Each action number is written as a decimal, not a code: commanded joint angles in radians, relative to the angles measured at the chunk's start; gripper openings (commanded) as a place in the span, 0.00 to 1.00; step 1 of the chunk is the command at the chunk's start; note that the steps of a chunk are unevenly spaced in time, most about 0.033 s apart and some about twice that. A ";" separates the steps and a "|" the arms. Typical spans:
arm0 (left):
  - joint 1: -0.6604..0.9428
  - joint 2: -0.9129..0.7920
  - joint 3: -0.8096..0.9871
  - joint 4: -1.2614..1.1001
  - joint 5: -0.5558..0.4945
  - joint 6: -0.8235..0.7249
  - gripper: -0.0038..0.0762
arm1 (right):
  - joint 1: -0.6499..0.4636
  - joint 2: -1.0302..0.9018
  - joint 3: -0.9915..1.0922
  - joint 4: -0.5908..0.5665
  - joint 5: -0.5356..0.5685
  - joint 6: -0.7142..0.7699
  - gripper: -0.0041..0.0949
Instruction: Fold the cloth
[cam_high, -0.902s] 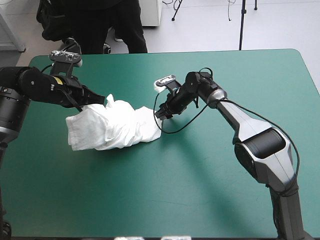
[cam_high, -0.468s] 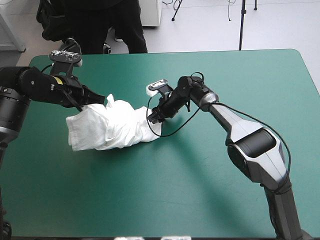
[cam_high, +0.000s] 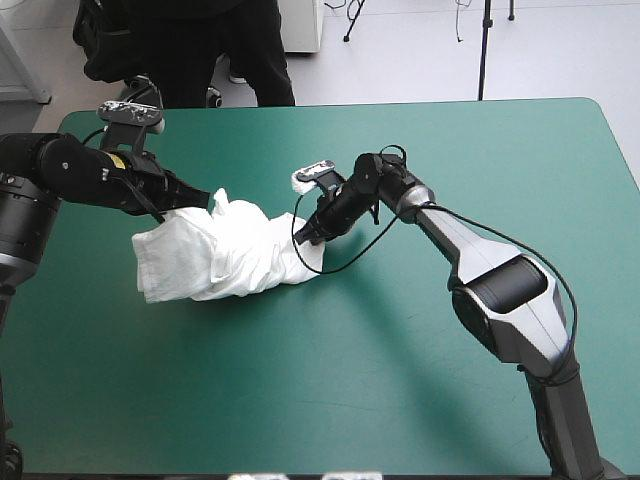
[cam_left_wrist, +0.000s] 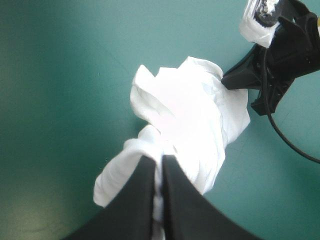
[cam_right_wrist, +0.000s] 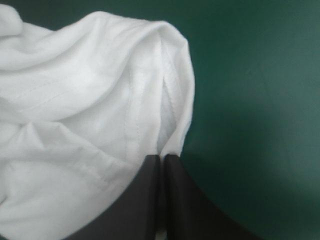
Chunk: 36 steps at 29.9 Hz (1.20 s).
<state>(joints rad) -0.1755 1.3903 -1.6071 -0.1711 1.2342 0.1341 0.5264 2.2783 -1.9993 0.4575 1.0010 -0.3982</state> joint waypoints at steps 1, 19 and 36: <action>-0.001 -0.045 -0.037 -0.022 -0.036 -0.002 0.04 | 0.002 -0.076 -0.048 -0.056 0.107 0.024 0.03; -0.001 -0.228 -0.097 -0.150 0.015 0.041 0.04 | -0.049 -0.670 -0.061 -0.351 0.208 0.136 0.02; -0.001 -0.364 -0.345 -0.315 -0.044 0.087 0.04 | -0.049 -1.148 -0.061 -0.458 0.150 0.196 0.02</action>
<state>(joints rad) -0.1755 1.0397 -1.8735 -0.4289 1.2545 0.2197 0.4853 1.1915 -2.0328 0.0117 1.2460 -0.2037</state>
